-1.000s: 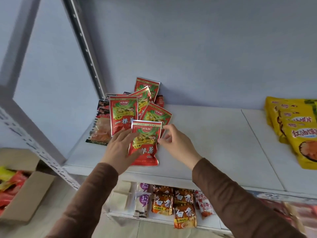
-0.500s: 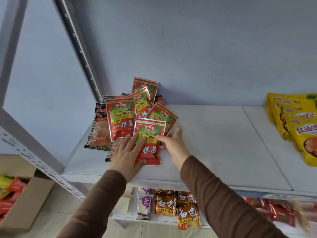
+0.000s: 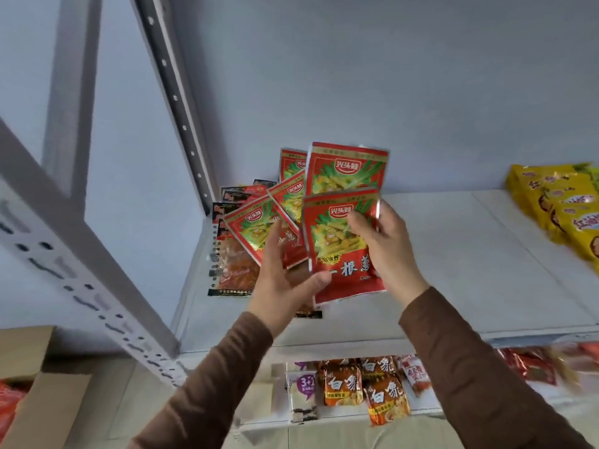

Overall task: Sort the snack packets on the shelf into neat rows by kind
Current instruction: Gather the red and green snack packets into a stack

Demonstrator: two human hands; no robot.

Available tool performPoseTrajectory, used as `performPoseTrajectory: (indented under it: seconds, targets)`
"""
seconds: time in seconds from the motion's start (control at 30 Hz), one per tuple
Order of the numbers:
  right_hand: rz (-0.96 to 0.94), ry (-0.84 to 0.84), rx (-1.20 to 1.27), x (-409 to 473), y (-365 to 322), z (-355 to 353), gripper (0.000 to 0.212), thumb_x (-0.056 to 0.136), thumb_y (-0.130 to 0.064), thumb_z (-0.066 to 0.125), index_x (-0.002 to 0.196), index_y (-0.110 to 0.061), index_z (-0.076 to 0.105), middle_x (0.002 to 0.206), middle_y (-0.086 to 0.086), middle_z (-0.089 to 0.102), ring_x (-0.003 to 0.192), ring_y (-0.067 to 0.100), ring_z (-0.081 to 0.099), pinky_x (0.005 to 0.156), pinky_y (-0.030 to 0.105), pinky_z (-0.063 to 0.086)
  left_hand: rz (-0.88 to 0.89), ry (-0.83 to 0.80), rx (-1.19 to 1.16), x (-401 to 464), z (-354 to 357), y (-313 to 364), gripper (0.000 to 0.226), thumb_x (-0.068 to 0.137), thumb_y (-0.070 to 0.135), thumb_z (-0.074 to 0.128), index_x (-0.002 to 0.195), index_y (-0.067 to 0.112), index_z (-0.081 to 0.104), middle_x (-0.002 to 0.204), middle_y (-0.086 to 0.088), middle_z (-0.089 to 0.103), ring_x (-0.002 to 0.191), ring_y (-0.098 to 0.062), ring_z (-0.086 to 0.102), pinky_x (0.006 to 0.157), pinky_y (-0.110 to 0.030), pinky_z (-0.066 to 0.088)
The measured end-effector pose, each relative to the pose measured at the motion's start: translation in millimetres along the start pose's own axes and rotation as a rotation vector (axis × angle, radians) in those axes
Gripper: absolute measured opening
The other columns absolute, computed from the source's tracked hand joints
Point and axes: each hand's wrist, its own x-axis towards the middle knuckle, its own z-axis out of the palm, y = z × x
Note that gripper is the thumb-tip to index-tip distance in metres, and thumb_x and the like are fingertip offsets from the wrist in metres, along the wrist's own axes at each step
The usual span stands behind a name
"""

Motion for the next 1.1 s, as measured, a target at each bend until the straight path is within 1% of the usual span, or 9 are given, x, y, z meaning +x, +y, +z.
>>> performPoseTrajectory:
  seconds: [0.17, 0.27, 0.33, 0.47, 0.63, 0.73, 0.83, 0.97, 1.1]
  targets:
    - [0.052, -0.151, -0.223, -3, 0, 72, 0.025, 0.093, -0.043, 0.065, 0.108, -0.024, 0.066, 0.099, -0.007, 0.074, 0.089, 0.011, 0.072, 0.078, 0.033, 0.060, -0.240, 0.073, -0.500, 3, -36, -4, 0.048, 0.076, 0.026, 0.082, 0.120, 0.034, 0.066, 0.116, -0.007, 0.074, 0.102, -0.032, 0.073, 0.079, -0.040, 0.061]
    - [0.071, -0.157, -0.479, 10, 10, 91, 0.039, 0.093, -0.063, 0.051, 0.092, -0.025, 0.061, 0.084, -0.011, 0.066, 0.078, 0.006, 0.066, 0.064, 0.026, 0.051, -0.348, 0.262, -0.550, -9, -51, -23, 0.048, 0.073, 0.027, 0.084, 0.117, 0.022, 0.066, 0.111, -0.009, 0.075, 0.096, -0.033, 0.074, 0.073, -0.039, 0.062]
    - [0.038, -0.130, -0.766, 23, 20, 93, 0.051, 0.094, -0.069, 0.040, 0.113, -0.025, 0.058, 0.107, -0.010, 0.062, 0.101, 0.009, 0.061, 0.076, 0.024, 0.048, -0.369, 0.387, -0.588, -14, -65, -30, 0.045, 0.075, 0.028, 0.080, 0.117, 0.020, 0.064, 0.109, -0.007, 0.076, 0.094, -0.031, 0.075, 0.070, -0.038, 0.062]
    - [0.038, -0.196, -1.208, 36, 41, 100, 0.078, 0.086, -0.067, 0.055, 0.141, -0.015, 0.037, 0.137, 0.010, 0.049, 0.126, 0.027, 0.047, 0.098, 0.037, 0.045, -0.404, 0.516, -0.621, -18, -81, -35, 0.030, 0.083, 0.024, 0.076, 0.111, 0.020, 0.066, 0.103, -0.005, 0.078, 0.089, -0.028, 0.076, 0.064, -0.036, 0.061]
    - [0.219, -0.280, -0.876, 50, 40, 108, 0.086, 0.081, -0.043, 0.077, 0.145, -0.019, 0.025, 0.140, 0.011, 0.055, 0.124, 0.031, 0.057, 0.096, 0.041, 0.048, -0.463, 0.528, -0.649, -16, -77, -30, 0.035, 0.080, 0.030, 0.076, 0.111, 0.017, 0.064, 0.098, -0.008, 0.078, 0.082, -0.029, 0.077, 0.056, -0.034, 0.060]
    - [0.248, -0.263, -0.573, 51, 33, 107, 0.057, 0.091, -0.035, 0.069, 0.139, -0.025, 0.042, 0.138, -0.004, 0.056, 0.130, 0.021, 0.051, 0.100, 0.033, 0.043, -0.470, 0.481, -0.711, -13, -73, -28, 0.042, 0.080, 0.033, 0.076, 0.116, 0.016, 0.064, 0.103, -0.012, 0.077, 0.086, -0.035, 0.076, 0.063, -0.043, 0.061]
    - [0.286, -0.316, -0.169, 43, 20, 111, 0.014, 0.099, -0.033, 0.057, 0.110, -0.031, 0.066, 0.108, -0.016, 0.072, 0.113, 0.008, 0.063, 0.093, 0.026, 0.046, -0.412, 0.457, -0.720, -6, -69, -24, 0.047, 0.082, 0.036, 0.076, 0.122, 0.015, 0.064, 0.109, -0.014, 0.076, 0.091, -0.037, 0.075, 0.067, -0.044, 0.061]
    - [0.321, -0.395, 0.084, 23, 6, 118, 0.026, 0.103, -0.052, 0.038, 0.102, -0.062, 0.062, 0.099, -0.041, 0.065, 0.089, -0.024, 0.059, 0.076, 0.010, 0.046, -0.308, 0.466, -0.720, 6, -64, -20, 0.048, 0.084, 0.033, 0.076, 0.126, 0.016, 0.061, 0.114, -0.014, 0.074, 0.093, -0.037, 0.074, 0.070, -0.044, 0.060]
    - [0.220, -0.406, 0.030, 12, 12, 123, 0.036, 0.094, -0.045, 0.062, 0.128, -0.041, 0.052, 0.114, -0.016, 0.070, 0.101, 0.004, 0.070, 0.081, 0.021, 0.057, -0.346, 0.484, -0.642, 12, -58, -21, 0.061, 0.079, 0.036, 0.079, 0.132, 0.026, 0.049, 0.109, -0.009, 0.075, 0.091, -0.036, 0.075, 0.070, -0.045, 0.061]
